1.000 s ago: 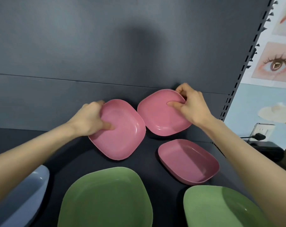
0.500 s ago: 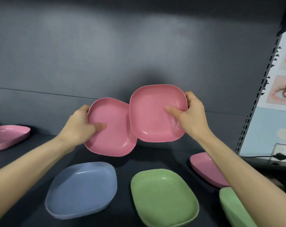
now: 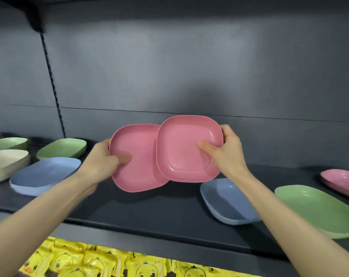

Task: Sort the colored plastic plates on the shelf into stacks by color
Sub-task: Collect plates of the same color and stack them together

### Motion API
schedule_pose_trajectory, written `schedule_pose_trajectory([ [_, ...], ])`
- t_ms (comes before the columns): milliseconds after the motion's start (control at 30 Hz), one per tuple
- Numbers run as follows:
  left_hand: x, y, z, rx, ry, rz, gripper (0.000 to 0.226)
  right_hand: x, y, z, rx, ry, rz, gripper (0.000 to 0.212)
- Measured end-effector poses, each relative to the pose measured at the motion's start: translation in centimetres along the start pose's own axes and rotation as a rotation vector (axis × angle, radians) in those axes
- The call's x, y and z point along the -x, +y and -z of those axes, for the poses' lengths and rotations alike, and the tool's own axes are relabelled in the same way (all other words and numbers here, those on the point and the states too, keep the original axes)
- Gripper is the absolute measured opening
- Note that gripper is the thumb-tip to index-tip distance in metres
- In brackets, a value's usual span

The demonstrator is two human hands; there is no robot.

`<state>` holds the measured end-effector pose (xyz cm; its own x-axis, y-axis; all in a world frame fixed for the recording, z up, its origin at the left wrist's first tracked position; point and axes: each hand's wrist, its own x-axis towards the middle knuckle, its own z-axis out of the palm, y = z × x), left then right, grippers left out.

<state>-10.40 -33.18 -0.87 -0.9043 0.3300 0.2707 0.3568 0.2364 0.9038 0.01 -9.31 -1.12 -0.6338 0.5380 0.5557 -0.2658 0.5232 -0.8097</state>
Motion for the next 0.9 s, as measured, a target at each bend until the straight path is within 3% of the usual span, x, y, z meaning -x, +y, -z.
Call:
schedule_pose_trajectory([
  [333, -6.0, -4.2, 6.8, -0.393, 0.092, -0.141, 0.033, -3.7, -0.3, -9.2, 0.064, -0.016, 0.014, 0.037],
  [433, -8.6, -5.2, 7.7, -0.446, 0.099, -0.165, 0.047, -5.3, 0.4, -11.5, 0.077, -0.025, 0.019, 0.037],
  [533, -11.8, -5.7, 8.1, -0.473, 0.054, -0.183, 0.064, -7.4, 1.3, -13.7, 0.121, -0.043, -0.006, 0.036],
  [900, -21.5, -10.5, 7.5, -0.574, -0.156, -0.248, 0.079, -11.3, 4.8, -18.4, 0.312, -0.072, -0.107, 0.039],
])
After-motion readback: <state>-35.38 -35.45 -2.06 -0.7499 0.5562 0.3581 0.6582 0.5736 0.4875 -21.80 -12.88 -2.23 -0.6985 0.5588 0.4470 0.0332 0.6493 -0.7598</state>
